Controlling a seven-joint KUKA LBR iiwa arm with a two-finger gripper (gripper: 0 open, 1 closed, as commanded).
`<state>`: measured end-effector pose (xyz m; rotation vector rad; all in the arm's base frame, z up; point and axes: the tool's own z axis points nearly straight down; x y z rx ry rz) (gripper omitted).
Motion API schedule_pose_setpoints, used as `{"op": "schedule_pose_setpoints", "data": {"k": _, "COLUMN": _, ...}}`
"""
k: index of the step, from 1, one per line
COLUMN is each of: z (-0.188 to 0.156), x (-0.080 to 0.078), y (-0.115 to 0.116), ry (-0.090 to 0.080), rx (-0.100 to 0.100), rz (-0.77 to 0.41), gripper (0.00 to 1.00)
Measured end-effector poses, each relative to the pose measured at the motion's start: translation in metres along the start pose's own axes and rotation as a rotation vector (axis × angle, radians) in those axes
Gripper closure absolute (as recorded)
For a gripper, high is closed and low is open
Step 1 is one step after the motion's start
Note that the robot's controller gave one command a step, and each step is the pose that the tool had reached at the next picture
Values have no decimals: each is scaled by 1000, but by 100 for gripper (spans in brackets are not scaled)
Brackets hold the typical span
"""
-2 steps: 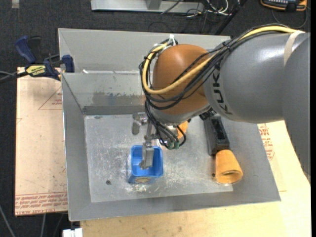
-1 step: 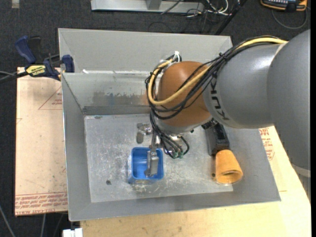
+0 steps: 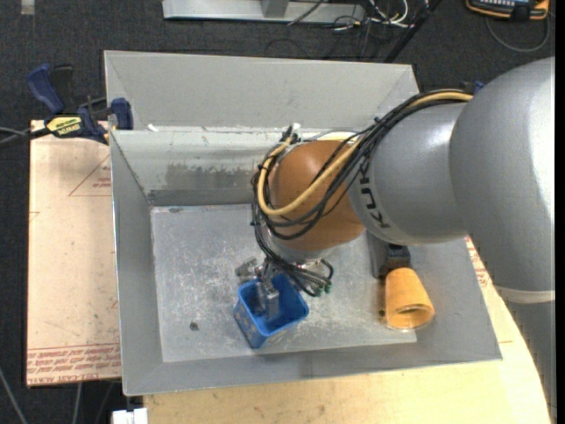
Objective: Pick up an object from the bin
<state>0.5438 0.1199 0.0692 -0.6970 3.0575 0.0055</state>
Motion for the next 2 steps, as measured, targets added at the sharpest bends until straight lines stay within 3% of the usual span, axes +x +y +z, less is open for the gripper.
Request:
{"op": "schedule_pose_setpoints", "data": {"k": 1, "z": 0, "x": 0, "y": 0, "ry": 0, "rx": 0, "rz": 0, "gripper": 100}}
{"op": "schedule_pose_setpoints", "data": {"k": 2, "z": -201, "x": -10, "y": 4, "ry": -10, "rx": 2, "rz": -55, "gripper": 100}}
